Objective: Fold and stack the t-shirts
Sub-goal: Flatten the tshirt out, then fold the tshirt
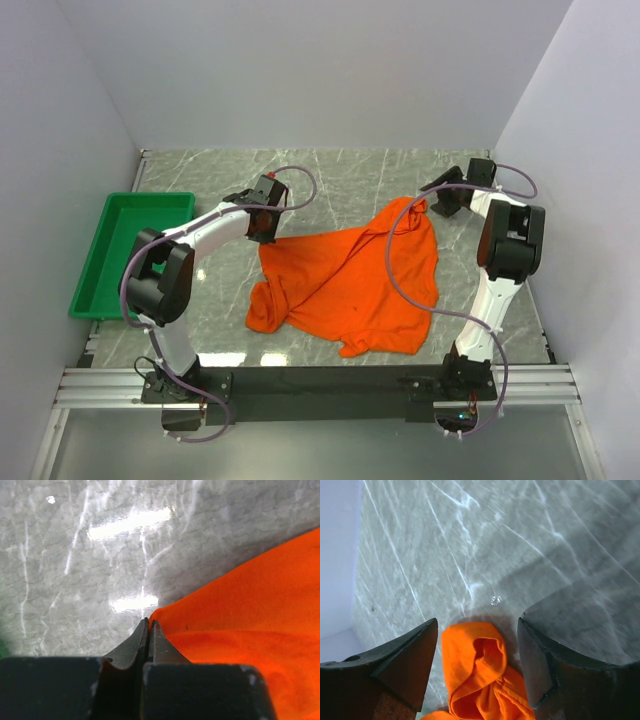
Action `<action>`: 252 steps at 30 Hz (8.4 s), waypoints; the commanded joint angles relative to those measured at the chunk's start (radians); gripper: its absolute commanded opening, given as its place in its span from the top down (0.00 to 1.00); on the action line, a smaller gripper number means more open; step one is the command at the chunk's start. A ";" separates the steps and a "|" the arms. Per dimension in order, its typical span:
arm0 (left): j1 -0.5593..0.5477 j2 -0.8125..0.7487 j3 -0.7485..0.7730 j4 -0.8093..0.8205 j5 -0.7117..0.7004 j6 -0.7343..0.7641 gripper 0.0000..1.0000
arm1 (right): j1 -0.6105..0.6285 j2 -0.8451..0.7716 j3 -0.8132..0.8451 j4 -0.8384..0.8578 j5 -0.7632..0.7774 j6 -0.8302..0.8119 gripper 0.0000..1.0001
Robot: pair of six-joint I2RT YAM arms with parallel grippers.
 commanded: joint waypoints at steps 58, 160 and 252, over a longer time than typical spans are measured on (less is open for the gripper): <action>0.120 -0.179 -0.170 0.034 -0.148 -0.081 0.99 | 0.082 -0.035 0.067 -0.068 -0.066 -0.146 0.50; 0.389 0.169 0.354 0.248 0.013 0.099 0.99 | 0.173 -0.147 0.408 -0.227 0.184 -0.389 1.00; 0.265 -0.348 -0.597 0.199 0.210 -0.656 0.37 | 0.461 -0.573 -0.554 -0.384 0.309 -0.264 0.38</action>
